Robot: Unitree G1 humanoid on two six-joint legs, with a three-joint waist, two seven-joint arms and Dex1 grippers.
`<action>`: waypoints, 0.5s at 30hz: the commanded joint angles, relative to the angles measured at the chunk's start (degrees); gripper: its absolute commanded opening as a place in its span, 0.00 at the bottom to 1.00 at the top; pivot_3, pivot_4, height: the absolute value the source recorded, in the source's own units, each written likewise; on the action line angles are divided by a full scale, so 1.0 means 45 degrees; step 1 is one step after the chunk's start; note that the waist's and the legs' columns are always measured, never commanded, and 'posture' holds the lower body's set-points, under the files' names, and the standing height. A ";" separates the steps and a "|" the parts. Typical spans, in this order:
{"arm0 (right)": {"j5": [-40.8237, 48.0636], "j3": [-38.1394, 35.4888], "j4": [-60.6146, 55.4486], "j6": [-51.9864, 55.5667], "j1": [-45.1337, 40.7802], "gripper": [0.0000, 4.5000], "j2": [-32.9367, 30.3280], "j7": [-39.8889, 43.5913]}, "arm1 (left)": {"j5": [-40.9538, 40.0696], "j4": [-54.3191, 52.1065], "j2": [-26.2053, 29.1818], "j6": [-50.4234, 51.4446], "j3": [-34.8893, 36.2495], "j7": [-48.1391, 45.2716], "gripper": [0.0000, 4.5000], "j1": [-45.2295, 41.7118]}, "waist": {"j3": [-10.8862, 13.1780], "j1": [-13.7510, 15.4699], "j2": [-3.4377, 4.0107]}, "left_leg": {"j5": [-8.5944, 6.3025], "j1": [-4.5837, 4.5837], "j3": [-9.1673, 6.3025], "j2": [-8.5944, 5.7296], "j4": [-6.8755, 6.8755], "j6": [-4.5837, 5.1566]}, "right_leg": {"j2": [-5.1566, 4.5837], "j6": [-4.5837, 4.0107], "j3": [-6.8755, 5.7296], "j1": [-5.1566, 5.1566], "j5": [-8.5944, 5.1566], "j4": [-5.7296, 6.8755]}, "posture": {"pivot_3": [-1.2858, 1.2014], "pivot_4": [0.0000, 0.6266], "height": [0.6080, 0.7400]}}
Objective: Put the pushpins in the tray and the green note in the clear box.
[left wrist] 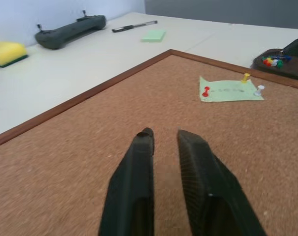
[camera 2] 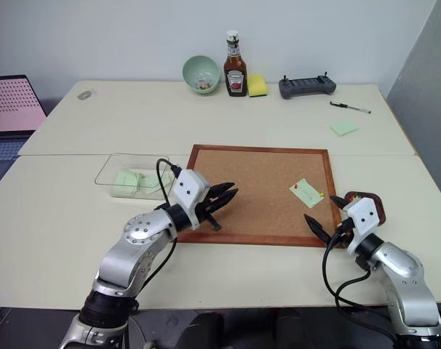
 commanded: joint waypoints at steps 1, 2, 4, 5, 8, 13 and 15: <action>0.0383 -0.0137 -0.0880 0.0640 -0.0357 1.00 0.0017 -0.0384 | 0.0099 0.0913 -0.0432 -0.0369 -0.0343 -0.0221 0.01 -0.0388 | 0.0000 -0.0015 0.0000 | 0.0000 0.0000 0.0000 0.0001 0.0000 0.0000 | 0.0001 0.0000 0.0001 -0.0001 0.0000 0.0000 | 0.52 0.24 1.00; 0.0436 -0.0098 -0.0940 0.0854 -0.0499 1.00 0.0013 -0.0460 | 0.0143 0.1121 -0.0498 -0.0442 -0.0405 -0.0250 0.01 -0.0432 | 0.0000 -0.0014 0.0000 | 0.0000 0.0001 0.0000 0.0001 0.0000 0.0000 | 0.0001 0.0000 0.0001 -0.0001 0.0000 0.0001 | 0.52 0.24 1.00; 0.0503 -0.0023 -0.0999 0.1248 -0.0773 1.00 0.0000 -0.0548 | 0.0212 0.1548 -0.0648 -0.0583 -0.0437 -0.0240 0.01 -0.0502 | 0.0001 -0.0013 -0.0001 | 0.0000 0.0000 0.0000 0.0000 0.0001 0.0000 | 0.0001 0.0000 0.0000 -0.0001 0.0000 0.0000 | 0.52 0.24 1.00; 0.0494 0.0026 -0.0970 0.1481 -0.0952 1.00 -0.0003 -0.0612 | 0.0213 0.1810 -0.0725 -0.0628 -0.0479 -0.0322 0.01 -0.0540 | 0.0001 -0.0013 -0.0001 | 0.0000 0.0000 0.0001 0.0000 0.0002 0.0000 | 0.0001 0.0000 0.0000 -0.0001 0.0000 0.0001 | 0.52 0.24 1.00; 0.0294 0.0205 -0.0717 0.2299 -0.1587 1.00 -0.0043 -0.0960 | 0.0284 0.2446 -0.0890 -0.0853 -0.0758 -0.0654 0.01 -0.0609 | 0.0000 -0.0015 0.0000 | 0.0000 0.0000 0.0000 0.0000 0.0001 0.0000 | 0.0001 0.0000 0.0000 -0.0003 0.0000 0.0001 | 0.52 0.24 1.00; 0.0115 0.0496 0.0124 0.3439 -0.3056 1.00 -0.0142 -0.1241 | 0.0502 0.3357 -0.1051 -0.1100 -0.1076 -0.1037 0.01 -0.0685 | 0.0000 0.0005 0.0000 | 0.0000 -0.0002 -0.0002 -0.0005 0.0002 0.0000 | -0.0001 0.0000 -0.0002 -0.0002 0.0000 0.0002 | 0.52 0.24 1.00; -0.0094 0.0739 0.0608 0.3593 -0.3673 1.00 -0.0202 -0.1209 | 0.0620 0.3628 -0.1099 -0.1184 -0.1137 -0.1083 0.01 -0.0693 | -0.0003 0.0010 0.0006 | 0.0000 0.0002 -0.0001 -0.0004 0.0003 0.0000 | -0.0001 0.0000 -0.0001 0.0001 0.0000 0.0001 | 0.52 0.24 1.00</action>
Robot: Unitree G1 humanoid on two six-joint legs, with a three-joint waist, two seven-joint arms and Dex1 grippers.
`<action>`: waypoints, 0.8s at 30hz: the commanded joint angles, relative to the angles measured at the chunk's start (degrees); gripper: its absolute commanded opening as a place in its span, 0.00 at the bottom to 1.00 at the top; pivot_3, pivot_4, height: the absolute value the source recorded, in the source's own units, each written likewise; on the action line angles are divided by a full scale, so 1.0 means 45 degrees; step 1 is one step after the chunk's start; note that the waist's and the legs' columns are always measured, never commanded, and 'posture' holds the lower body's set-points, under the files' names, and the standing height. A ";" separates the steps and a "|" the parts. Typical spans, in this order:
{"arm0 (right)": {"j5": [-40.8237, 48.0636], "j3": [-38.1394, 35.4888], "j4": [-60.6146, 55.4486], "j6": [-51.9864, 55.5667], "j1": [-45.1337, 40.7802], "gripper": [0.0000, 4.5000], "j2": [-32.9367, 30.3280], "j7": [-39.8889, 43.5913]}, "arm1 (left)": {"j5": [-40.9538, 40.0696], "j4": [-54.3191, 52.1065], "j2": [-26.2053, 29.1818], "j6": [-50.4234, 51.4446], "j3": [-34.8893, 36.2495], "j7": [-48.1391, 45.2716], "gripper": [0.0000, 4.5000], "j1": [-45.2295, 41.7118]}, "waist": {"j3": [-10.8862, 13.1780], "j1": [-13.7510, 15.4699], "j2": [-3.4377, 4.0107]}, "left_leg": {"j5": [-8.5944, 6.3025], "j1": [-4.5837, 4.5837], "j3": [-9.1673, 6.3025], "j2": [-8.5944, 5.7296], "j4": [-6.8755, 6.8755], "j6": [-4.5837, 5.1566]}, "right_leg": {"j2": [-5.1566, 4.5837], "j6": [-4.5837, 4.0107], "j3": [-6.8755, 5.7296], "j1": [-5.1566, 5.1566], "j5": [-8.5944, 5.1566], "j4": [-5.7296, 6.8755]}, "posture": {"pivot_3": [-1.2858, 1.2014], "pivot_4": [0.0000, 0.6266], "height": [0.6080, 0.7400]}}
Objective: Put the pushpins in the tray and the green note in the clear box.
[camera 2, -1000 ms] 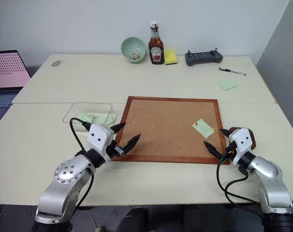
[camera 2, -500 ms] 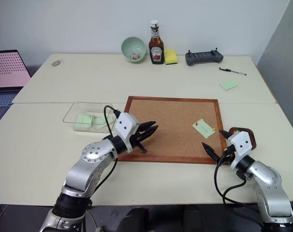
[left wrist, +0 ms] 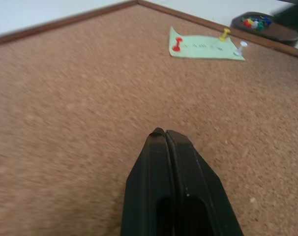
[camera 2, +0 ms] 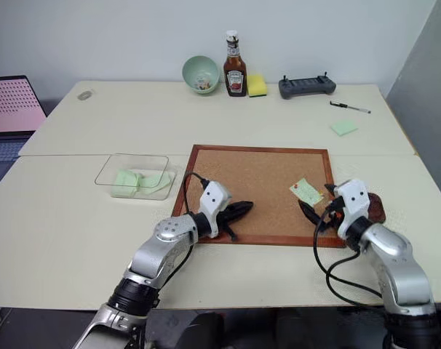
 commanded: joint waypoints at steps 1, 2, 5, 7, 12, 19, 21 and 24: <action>-0.0318 0.0378 0.0635 0.0441 -0.1224 1.00 -0.0235 -0.0040 | 0.0290 0.0479 -0.0145 -0.0358 -0.0265 -0.0211 0.01 -0.0145 | -0.0003 0.0007 0.0005 | 0.0000 -0.0001 -0.0002 -0.0004 0.0000 0.0000 | -0.0001 0.0000 -0.0001 0.0000 0.0000 0.0002 | 0.52 0.24 1.00; -0.0424 0.0524 0.0868 0.0528 -0.1470 1.00 -0.0281 -0.0005 | 0.0334 0.0547 -0.0176 -0.0403 -0.0267 -0.0227 0.01 -0.0147 | -0.0004 0.0008 0.0007 | 0.0000 0.0005 -0.0001 -0.0001 0.0001 0.0000 | 0.0000 0.0000 -0.0001 0.0004 0.0000 0.0002 | 0.52 0.24 1.00; -0.0761 0.1022 0.1699 0.0863 -0.2245 1.00 -0.0407 0.0166 | 0.0412 0.0602 -0.0217 -0.0461 -0.0288 -0.0262 0.01 -0.0141 | -0.0004 0.0001 0.0007 | 0.0000 0.0003 -0.0002 -0.0003 0.0001 0.0000 | -0.0001 0.0000 -0.0001 0.0005 0.0000 0.0001 | 0.52 0.24 1.00; -0.0947 0.1311 0.2251 0.0949 -0.2726 1.00 -0.0446 0.0282 | 0.0450 0.0554 -0.0228 -0.0444 -0.0303 -0.0283 0.01 -0.0112 | -0.0005 0.0017 0.0007 | 0.0000 0.0003 -0.0002 -0.0007 0.0003 0.0000 | -0.0004 0.0000 -0.0001 0.0005 0.0000 0.0001 | 0.52 0.24 1.00; -0.1287 0.1858 0.3239 0.0909 -0.3514 0.90 -0.0339 0.0512 | 0.0533 0.0364 -0.0221 -0.0379 -0.0320 -0.0294 0.00 -0.0011 | -0.0005 0.0025 0.0008 | 0.0000 0.0002 -0.0004 -0.0007 0.0005 0.0000 | -0.0004 0.0000 -0.0002 0.0005 0.0000 0.0002 | 0.52 0.24 1.00; -0.1709 0.2235 0.4008 0.0614 -0.3884 0.59 -0.0097 0.0516 | 0.0621 0.0162 -0.0213 -0.0325 -0.0347 -0.0215 0.00 0.0099 | -0.0005 0.0013 0.0009 | 0.0000 0.0000 -0.0004 -0.0006 0.0005 0.0000 | -0.0004 0.0000 -0.0002 0.0003 0.0001 0.0003 | 0.52 0.24 1.00; -0.1812 0.2294 0.4177 0.0530 -0.3974 0.50 -0.0032 0.0492 | 0.0651 0.0131 -0.0222 -0.0316 -0.0346 -0.0206 0.00 0.0120 | -0.0006 0.0001 0.0009 | 0.0000 0.0001 -0.0004 -0.0005 0.0004 0.0000 | -0.0004 -0.0001 -0.0002 0.0000 0.0001 0.0004 | 0.52 0.24 1.00; -0.1909 0.2288 0.4426 0.0353 -0.4119 0.35 0.0069 0.0462 | 0.0695 0.0118 -0.0241 -0.0322 -0.0319 -0.0198 0.00 0.0139 | -0.0006 -0.0003 0.0009 | 0.0000 0.0001 -0.0003 -0.0006 0.0005 0.0000 | -0.0004 0.0000 -0.0001 0.0001 0.0001 0.0005 | 0.52 0.24 1.00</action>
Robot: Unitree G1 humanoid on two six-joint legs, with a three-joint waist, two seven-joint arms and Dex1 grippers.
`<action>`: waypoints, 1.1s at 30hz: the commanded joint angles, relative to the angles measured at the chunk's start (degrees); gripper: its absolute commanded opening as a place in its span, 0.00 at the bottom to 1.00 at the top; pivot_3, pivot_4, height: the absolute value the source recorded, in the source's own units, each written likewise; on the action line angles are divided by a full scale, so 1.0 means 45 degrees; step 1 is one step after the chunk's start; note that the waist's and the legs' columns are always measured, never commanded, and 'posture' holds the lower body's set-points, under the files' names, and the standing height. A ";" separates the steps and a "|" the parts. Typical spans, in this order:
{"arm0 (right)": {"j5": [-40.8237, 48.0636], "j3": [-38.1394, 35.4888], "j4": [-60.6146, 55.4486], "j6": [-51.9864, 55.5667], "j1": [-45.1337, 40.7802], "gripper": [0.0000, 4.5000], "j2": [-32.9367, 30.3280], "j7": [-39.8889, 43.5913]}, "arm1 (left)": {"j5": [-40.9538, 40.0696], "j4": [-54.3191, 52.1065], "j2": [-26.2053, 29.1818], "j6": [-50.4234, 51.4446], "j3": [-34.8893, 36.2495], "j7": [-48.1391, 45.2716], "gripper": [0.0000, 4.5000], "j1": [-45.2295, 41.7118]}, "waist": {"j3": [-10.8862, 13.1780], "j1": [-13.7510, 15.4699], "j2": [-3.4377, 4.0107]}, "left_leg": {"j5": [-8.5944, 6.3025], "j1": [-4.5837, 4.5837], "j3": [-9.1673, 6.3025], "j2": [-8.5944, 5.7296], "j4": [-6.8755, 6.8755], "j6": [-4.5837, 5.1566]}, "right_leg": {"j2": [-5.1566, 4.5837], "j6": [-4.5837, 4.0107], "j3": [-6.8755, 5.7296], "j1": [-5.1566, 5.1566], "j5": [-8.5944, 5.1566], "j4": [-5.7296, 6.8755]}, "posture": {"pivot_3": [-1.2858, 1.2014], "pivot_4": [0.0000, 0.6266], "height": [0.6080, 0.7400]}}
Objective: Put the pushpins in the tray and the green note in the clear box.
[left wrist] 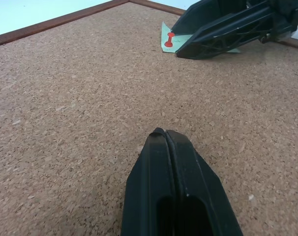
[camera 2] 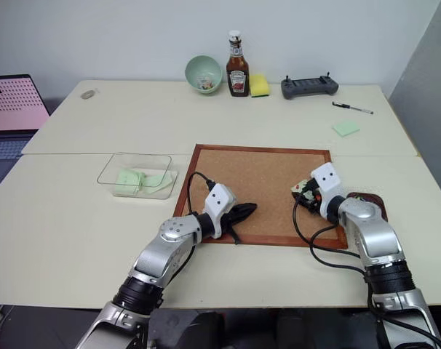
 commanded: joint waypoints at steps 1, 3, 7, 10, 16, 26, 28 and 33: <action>-0.0198 -0.0112 0.0146 -0.0475 -0.0481 0.32 0.0075 0.0037 | 0.0074 -0.0099 -0.0097 0.0114 -0.0178 -0.0016 0.00 0.0225 | 0.0000 0.0003 0.0000 | 0.0000 0.0000 0.0000 0.0001 0.0000 0.0000 | 0.0000 0.0000 -0.0001 0.0001 0.0000 -0.0001 | 0.52 0.24 1.00; -0.0246 -0.0161 0.0262 -0.0554 -0.0595 0.23 0.0133 0.0047 | 0.0085 -0.0088 -0.0106 0.0100 -0.0164 -0.0009 0.00 0.0231 | 0.0000 0.0004 0.0000 | 0.0000 0.0000 -0.0001 0.0000 -0.0002 0.0000 | 0.0000 0.0000 -0.0001 0.0000 0.0000 -0.0001 | 0.52 0.24 1.00; -0.0314 -0.0209 0.0433 -0.0683 -0.0681 0.07 0.0139 0.0111 | 0.0108 -0.0061 -0.0128 0.0078 -0.0156 0.0007 0.00 0.0237 | 0.0000 0.0002 0.0000 | 0.0000 0.0000 -0.0001 0.0001 -0.0002 0.0000 | 0.0000 0.0000 -0.0001 0.0000 0.0000 -0.0001 | 0.52 0.24 1.00; -0.0342 -0.0280 0.0484 -0.0808 -0.0688 0.01 0.0075 0.0174 | 0.0123 -0.0051 -0.0131 0.0062 -0.0154 0.0011 0.00 0.0260 | 0.0000 0.0002 0.0000 | 0.0000 0.0000 -0.0001 0.0001 -0.0001 0.0000 | 0.0000 0.0000 -0.0001 0.0000 0.0000 -0.0001 | 0.52 0.24 1.00; -0.0004 -0.0442 -0.0385 -0.0689 -0.0597 0.01 0.0052 0.0441 | 0.0144 -0.0051 -0.0095 0.0111 -0.0156 0.0013 0.00 0.0316 | 0.0000 0.0000 0.0000 | 0.0000 0.0000 0.0000 0.0001 -0.0001 0.0000 | 0.0000 0.0000 0.0000 0.0000 0.0000 -0.0001 | 0.52 0.24 1.00; 0.0164 -0.0481 -0.1836 -0.0223 -0.0096 0.01 -0.0146 0.0777 | 0.0165 0.0063 -0.0072 0.0232 -0.0226 -0.0078 0.00 0.0346 | -0.0002 -0.0019 0.0003 | 0.0000 0.0007 0.0001 0.0005 -0.0003 0.0000 | 0.0002 0.0000 0.0000 -0.0001 0.0000 0.0003 | 0.52 0.24 1.00; 0.0220 -0.0565 -0.1972 -0.0135 -0.0051 0.01 -0.0186 0.0795 | 0.0180 0.0074 -0.0091 0.0239 -0.0263 -0.0087 0.00 0.0342 | -0.0002 -0.0008 0.0003 | 0.0000 0.0006 0.0000 0.0004 -0.0003 0.0000 | 0.0002 0.0000 -0.0001 0.0000 0.0000 0.0004 | 0.52 0.24 1.00; 0.0615 -0.1179 -0.2539 0.0217 0.0034 0.01 -0.0310 0.0706 | 0.0208 0.0102 -0.0129 0.0249 -0.0331 -0.0118 0.00 0.0306 | -0.0001 -0.0002 0.0002 | 0.0000 0.0002 -0.0002 0.0002 -0.0004 0.0000 | 0.0000 0.0000 -0.0001 0.0001 0.0000 -0.0001 | 0.52 0.24 1.00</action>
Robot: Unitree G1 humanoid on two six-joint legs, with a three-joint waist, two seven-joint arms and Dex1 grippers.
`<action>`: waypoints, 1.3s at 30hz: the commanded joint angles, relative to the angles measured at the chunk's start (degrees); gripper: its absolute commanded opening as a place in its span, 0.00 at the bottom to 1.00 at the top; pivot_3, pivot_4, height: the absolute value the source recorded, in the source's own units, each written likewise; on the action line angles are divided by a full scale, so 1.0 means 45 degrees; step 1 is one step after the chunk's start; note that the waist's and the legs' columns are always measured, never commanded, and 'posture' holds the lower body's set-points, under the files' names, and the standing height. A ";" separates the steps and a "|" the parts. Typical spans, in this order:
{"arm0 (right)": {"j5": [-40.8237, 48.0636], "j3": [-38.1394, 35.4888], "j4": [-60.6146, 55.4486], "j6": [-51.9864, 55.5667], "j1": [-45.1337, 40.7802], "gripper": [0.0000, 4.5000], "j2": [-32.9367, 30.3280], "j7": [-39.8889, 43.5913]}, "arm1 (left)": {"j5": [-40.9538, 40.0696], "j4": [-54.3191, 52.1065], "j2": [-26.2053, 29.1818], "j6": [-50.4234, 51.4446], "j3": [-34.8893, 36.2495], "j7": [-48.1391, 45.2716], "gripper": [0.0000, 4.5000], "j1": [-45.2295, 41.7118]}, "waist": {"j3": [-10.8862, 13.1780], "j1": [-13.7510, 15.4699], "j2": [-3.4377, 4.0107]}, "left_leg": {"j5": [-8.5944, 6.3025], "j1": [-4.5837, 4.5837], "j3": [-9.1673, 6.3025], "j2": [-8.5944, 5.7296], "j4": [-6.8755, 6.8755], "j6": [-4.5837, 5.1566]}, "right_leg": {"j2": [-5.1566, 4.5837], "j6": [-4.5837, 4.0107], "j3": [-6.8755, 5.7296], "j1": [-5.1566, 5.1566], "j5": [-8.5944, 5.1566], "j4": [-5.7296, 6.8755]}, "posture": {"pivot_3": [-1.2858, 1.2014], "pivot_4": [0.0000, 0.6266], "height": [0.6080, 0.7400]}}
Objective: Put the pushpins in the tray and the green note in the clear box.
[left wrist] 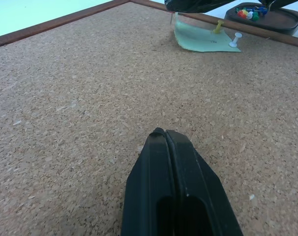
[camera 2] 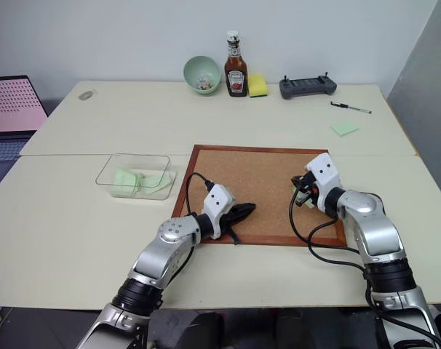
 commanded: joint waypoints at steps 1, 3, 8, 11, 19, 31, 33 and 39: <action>0.0533 -0.1071 -0.1066 0.0306 0.0033 0.01 -0.0349 -0.0091 | 0.0127 0.0179 -0.0085 0.0223 -0.0341 -0.0128 0.00 0.0182 | 0.0000 0.0001 0.0000 | 0.0000 0.0000 0.0000 0.0000 0.0000 0.0000 | 0.0000 0.0000 -0.0001 0.0000 0.0000 0.0000 | 0.52 0.24 1.00; 0.0725 -0.1572 -0.1380 0.0535 0.0169 0.01 -0.0635 -0.0085 | 0.0114 0.0154 -0.0069 0.0222 -0.0332 -0.0150 0.00 0.0208 | 0.0000 0.0004 0.0000 | 0.0000 -0.0003 0.0000 -0.0001 0.0000 0.0000 | -0.0001 0.0000 0.0001 -0.0001 0.0000 -0.0001 | 0.52 0.24 1.00; 0.1063 -0.2875 -0.2163 0.0875 0.1162 0.01 -0.1953 0.0309 | 0.0111 0.0162 -0.0086 0.0166 -0.0379 -0.0227 0.00 0.0270 | -0.0003 0.0048 0.0004 | -0.0001 -0.0014 -0.0003 -0.0005 -0.0004 0.0001 | -0.0003 0.0000 -0.0004 0.0000 0.0000 -0.0016 | 0.52 0.24 1.00; 0.0735 -0.3305 -0.2015 0.0608 0.2022 0.01 -0.3014 0.0708 | 0.0107 0.0219 -0.0099 0.0120 -0.0395 -0.0267 0.00 0.0238 | -0.0007 0.0040 0.0011 | -0.0001 -0.0013 -0.0001 -0.0004 -0.0006 0.0002 | -0.0003 0.0000 -0.0004 0.0003 0.0000 -0.0025 | 0.52 0.24 1.00; -0.0875 -0.3028 -0.1085 -0.0894 0.4196 0.01 -0.5435 0.1489 | 0.0140 0.0383 -0.0053 -0.0015 -0.0375 -0.0455 0.00 0.0135 | -0.0019 0.0041 0.0031 | -0.0001 -0.0005 0.0007 -0.0005 -0.0003 0.0002 | -0.0004 0.0003 -0.0001 0.0013 -0.0002 -0.0029 | 0.52 0.24 1.00; -0.1277 -0.2894 -0.0351 -0.1471 0.4755 0.14 -0.5786 0.1862 | 0.0222 0.0422 -0.0072 -0.0023 -0.0386 -0.0504 0.00 0.0068 | -0.0020 0.0041 0.0033 | -0.0001 0.0001 0.0005 -0.0003 0.0000 0.0001 | -0.0004 0.0007 -0.0002 0.0026 -0.0003 -0.0037 | 0.52 0.24 1.00; -0.1362 -0.2872 -0.0213 -0.1612 0.4797 0.24 -0.5775 0.1832 | 0.0233 0.0423 -0.0083 -0.0034 -0.0377 -0.0491 0.00 0.0069 | -0.0020 0.0041 0.0033 | -0.0001 0.0001 0.0005 -0.0004 -0.0001 0.0001 | -0.0004 0.0007 -0.0002 0.0027 -0.0003 -0.0039 | 0.52 0.24 1.00; -0.1233 -0.3096 -0.0243 -0.1642 0.4650 0.51 -0.5733 0.1886 | 0.0262 0.0415 -0.0074 -0.0044 -0.0366 -0.0481 0.00 0.0077 | -0.0020 0.0041 0.0034 | -0.0001 0.0002 0.0005 -0.0004 -0.0001 0.0001 | -0.0004 0.0007 -0.0002 0.0028 -0.0003 -0.0039 | 0.52 0.24 1.00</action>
